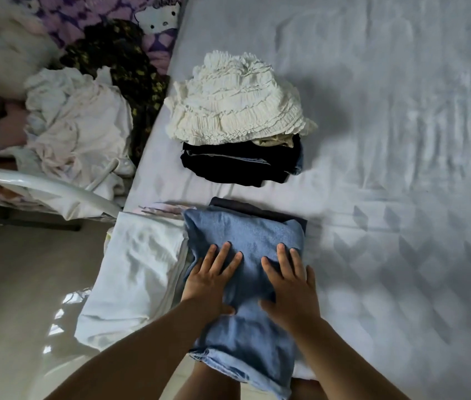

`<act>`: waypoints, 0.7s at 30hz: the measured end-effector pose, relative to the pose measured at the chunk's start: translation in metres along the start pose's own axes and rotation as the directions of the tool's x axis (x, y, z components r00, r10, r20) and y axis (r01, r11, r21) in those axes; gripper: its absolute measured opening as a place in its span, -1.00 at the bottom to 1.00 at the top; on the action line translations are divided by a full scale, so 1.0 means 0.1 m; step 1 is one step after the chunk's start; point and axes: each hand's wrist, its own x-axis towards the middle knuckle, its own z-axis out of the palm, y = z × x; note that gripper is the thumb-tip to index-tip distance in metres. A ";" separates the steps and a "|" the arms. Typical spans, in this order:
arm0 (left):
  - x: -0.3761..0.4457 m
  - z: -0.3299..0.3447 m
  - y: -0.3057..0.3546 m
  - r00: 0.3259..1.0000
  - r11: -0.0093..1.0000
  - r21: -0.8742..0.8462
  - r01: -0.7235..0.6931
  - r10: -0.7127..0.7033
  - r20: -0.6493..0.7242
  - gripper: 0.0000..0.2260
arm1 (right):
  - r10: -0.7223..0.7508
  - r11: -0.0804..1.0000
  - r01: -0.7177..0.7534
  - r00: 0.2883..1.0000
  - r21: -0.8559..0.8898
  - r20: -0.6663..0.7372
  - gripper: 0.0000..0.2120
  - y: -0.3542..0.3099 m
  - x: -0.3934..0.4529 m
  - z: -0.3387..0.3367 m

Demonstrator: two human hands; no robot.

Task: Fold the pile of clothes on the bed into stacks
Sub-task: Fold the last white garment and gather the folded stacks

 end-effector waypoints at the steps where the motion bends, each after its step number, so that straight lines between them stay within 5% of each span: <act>1: 0.02 -0.11 0.01 1.000 1.000 -0.008 -0.014 0.014 0.000 -0.03 | -0.005 0.999 0.007 0.999 0.039 -0.041 -0.42 0.01 0.07 -0.07; 5: 0.15 -0.49 -0.20 0.914 0.954 -0.201 -0.222 0.132 -0.383 -0.46 | 0.117 0.928 -0.019 0.963 0.373 -0.243 -0.60 0.03 0.49 -0.52; 8: 0.43 -0.92 -0.44 0.800 0.901 -0.329 -0.285 0.034 -0.599 -0.56 | 0.204 0.881 -0.039 0.931 0.472 -0.303 -0.56 0.05 0.98 -0.95; 11: 0.77 -1.52 -0.62 0.730 0.903 -0.357 -0.240 -0.075 -0.679 -0.51 | 0.283 0.839 -0.059 0.897 0.542 -0.340 -0.52 0.10 1.50 -1.35; 14: 1.07 -2.00 -0.75 0.729 0.888 -0.406 -0.214 -0.131 -0.672 -0.42 | 0.326 0.830 -0.077 0.871 0.552 -0.369 -0.37 0.15 1.91 -1.61; 18: 1.48 -2.32 -0.88 0.738 0.865 -0.459 -0.203 -0.173 -0.652 -0.46 | 0.342 0.845 -0.151 0.890 0.514 -0.301 -0.19 0.11 2.42 -1.73; 21: 1.75 -2.41 -0.96 0.763 0.832 -0.515 -0.207 -0.192 -0.617 -0.40 | 0.409 0.818 -0.314 0.907 0.482 -0.103 -0.16 0.02 2.83 -1.77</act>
